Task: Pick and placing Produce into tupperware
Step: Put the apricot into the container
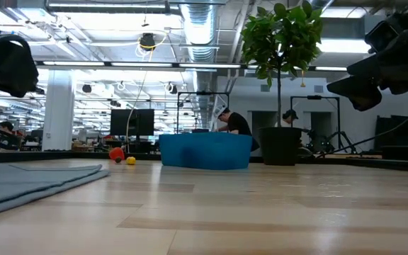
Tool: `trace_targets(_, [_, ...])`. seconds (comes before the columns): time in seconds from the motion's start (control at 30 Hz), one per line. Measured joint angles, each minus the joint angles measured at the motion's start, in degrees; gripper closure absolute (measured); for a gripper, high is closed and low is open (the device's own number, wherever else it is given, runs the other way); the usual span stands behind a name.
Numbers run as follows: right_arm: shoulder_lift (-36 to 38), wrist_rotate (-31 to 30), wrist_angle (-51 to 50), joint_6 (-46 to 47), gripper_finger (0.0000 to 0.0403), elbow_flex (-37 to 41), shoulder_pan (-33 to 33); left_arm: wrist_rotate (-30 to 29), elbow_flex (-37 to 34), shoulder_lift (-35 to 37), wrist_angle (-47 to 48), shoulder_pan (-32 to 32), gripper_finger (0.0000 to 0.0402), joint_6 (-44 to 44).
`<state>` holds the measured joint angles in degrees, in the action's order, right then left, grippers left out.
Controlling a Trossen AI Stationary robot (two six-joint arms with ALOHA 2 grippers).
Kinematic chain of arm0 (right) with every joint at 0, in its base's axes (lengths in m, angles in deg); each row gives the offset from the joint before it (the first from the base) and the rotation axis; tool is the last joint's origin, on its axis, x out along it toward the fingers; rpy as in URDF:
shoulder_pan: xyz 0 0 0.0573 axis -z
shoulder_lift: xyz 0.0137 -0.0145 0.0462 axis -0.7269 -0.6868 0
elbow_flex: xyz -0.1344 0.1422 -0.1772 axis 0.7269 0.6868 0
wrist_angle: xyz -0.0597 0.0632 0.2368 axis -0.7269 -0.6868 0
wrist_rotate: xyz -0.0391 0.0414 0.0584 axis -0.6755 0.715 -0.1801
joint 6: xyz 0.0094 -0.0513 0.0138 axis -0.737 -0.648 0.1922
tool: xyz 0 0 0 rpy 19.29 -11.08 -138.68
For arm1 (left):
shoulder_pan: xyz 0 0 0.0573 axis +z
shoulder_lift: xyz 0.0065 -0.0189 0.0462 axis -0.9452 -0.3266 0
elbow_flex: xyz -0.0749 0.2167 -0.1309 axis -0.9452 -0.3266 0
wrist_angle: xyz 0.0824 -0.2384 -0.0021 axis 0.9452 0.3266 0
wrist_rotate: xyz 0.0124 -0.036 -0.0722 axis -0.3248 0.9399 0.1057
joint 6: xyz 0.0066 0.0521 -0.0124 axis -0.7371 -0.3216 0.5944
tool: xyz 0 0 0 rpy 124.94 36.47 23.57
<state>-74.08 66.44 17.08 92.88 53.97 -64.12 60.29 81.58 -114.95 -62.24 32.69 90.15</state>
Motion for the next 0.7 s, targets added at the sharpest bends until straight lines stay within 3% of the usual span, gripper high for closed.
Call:
trace_targets(0.2, [0.01, 0.0, -0.03, 0.0, 0.0129, 0.0, 0.0, 1.97, 0.0, 0.23, 0.17, 1.47, 0.0322, -4.32])
trace_targets(0.33, [0.01, 0.0, -0.02, 0.01, 0.0129, 0.0, 0.0, -2.13, 0.0, 2.25, -0.93, 2.07, 0.0328, -11.59])
trace_targets(0.53, [0.0, -0.02, -0.01, 0.0, 0.0129, 0.0, 0.0, -19.17, -0.02, 12.19, -2.69, 2.72, 0.0287, -24.35])
trace_targets(0.7, [0.0, 0.0, -0.04, 0.01, 0.0129, 0.0, 0.0, -29.43, 0.0, 23.94, -1.25, 2.98, 0.029, -31.82])
